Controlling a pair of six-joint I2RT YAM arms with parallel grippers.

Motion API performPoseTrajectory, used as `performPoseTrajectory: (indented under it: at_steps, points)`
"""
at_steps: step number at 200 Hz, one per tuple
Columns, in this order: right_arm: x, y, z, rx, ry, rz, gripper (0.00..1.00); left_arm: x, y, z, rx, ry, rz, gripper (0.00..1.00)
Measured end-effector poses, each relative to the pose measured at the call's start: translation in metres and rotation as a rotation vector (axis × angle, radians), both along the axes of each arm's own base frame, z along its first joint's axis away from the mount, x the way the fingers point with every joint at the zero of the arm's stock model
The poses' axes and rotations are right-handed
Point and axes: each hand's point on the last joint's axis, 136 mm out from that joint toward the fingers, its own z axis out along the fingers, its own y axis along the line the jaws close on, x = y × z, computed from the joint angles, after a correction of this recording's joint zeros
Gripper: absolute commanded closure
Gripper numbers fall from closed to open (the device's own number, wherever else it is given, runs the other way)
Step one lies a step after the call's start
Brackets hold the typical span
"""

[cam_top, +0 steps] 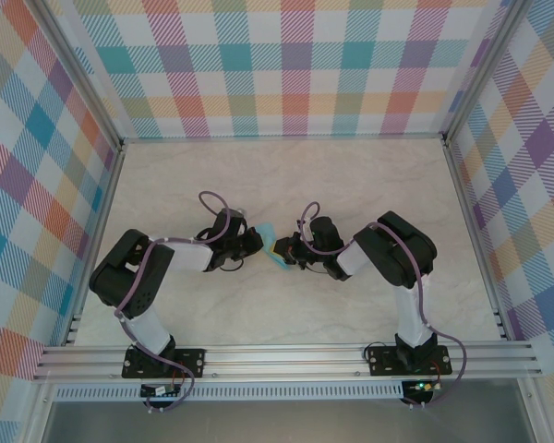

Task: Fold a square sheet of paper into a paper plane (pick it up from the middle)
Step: Fold the wing for the fifth time at the center of the table.

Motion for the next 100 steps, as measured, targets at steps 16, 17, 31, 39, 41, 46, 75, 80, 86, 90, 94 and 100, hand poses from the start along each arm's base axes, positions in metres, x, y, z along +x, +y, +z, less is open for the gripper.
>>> performPoseTrajectory:
  at_steps: [16, 17, 31, 39, 41, 46, 75, 80, 86, 90, 94, 100]
  points:
    - [0.000, 0.000, -0.001, -0.006, -0.007, 0.005, 0.97, 0.001, -0.001, 0.000, 0.002, 0.004, -0.001, 0.94]
    - [0.000, 0.000, 0.000, -0.006, -0.006, 0.005, 0.97, 0.001, -0.001, 0.000, 0.003, 0.005, -0.001, 0.94]
    - [-0.001, 0.000, -0.002, -0.021, -0.010, 0.013, 0.91, 0.002, -0.001, 0.000, 0.007, 0.007, -0.003, 0.94]
    - [0.000, -0.002, -0.002, -0.028, -0.009, 0.014, 0.88, 0.002, -0.002, -0.001, 0.009, 0.011, -0.004, 0.94]
    - [-0.001, -0.002, -0.002, -0.030, -0.010, 0.016, 0.87, 0.002, -0.002, -0.001, 0.010, 0.012, -0.005, 0.94]
    - [0.000, -0.002, -0.001, -0.034, -0.015, 0.019, 0.86, 0.002, -0.002, -0.001, 0.012, 0.012, -0.008, 0.94]
    - [-0.003, -0.007, 0.002, -0.076, -0.026, 0.038, 0.80, 0.000, -0.004, -0.001, 0.019, 0.020, -0.021, 0.94]
    - [-0.003, -0.008, 0.002, -0.083, -0.028, 0.042, 0.80, 0.000, -0.004, -0.002, 0.021, 0.020, -0.024, 0.94]
    - [-0.004, -0.009, 0.003, -0.094, -0.029, 0.047, 0.79, 0.000, -0.004, -0.001, 0.022, 0.018, -0.026, 0.94]
    - [-0.005, -0.010, 0.003, -0.101, -0.028, 0.051, 0.79, 0.000, -0.004, -0.002, 0.023, 0.018, -0.027, 0.94]
    - [-0.005, -0.011, 0.003, -0.107, -0.029, 0.054, 0.79, 0.000, -0.004, -0.001, 0.023, 0.018, -0.027, 0.94]
    - [-0.007, -0.012, 0.002, -0.117, -0.028, 0.061, 0.78, 0.000, -0.004, -0.001, 0.024, 0.018, -0.029, 0.94]
